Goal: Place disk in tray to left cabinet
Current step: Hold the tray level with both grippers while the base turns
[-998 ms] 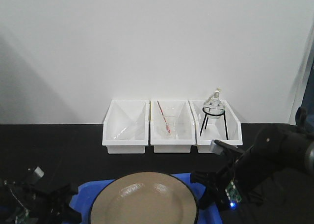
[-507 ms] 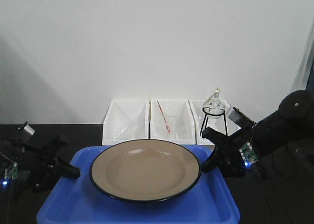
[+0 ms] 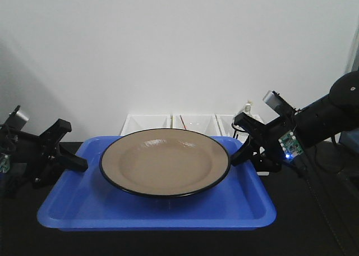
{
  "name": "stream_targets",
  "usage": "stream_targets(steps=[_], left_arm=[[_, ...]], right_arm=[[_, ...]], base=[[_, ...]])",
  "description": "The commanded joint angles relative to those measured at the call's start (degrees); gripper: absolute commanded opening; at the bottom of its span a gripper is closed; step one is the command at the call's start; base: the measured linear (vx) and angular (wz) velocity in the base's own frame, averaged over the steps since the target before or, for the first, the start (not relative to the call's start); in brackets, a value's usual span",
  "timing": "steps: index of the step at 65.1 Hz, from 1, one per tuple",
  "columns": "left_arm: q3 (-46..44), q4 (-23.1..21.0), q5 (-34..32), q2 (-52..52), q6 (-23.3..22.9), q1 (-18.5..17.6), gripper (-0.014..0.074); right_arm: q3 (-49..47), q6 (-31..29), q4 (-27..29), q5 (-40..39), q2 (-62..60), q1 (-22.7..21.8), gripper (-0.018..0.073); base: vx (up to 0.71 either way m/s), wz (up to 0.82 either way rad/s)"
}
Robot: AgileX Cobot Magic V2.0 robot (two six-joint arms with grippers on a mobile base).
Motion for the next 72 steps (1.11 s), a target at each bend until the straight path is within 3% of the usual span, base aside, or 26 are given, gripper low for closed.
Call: stream_targets(steps=[1,32,72], left_arm=[[-2.46,-12.59,2.41,-3.92,-2.73,-1.42,-0.0001],[-2.66,-13.79,3.07,-4.29,-3.76,-1.42,-0.0001],[-2.66,-12.98,3.02,-4.59,-3.7,-1.42,-0.0001]], right_arm=[[-3.08,0.73,10.47,0.93,-3.5,1.23,-0.0006],[-3.43,0.94,13.58,1.18,-3.5,1.23,-0.0006],[-3.43,0.49,13.46,0.29,-3.5,1.23,-0.0006]], base=[[0.0,0.0],[0.0,0.0],[0.0,0.0]])
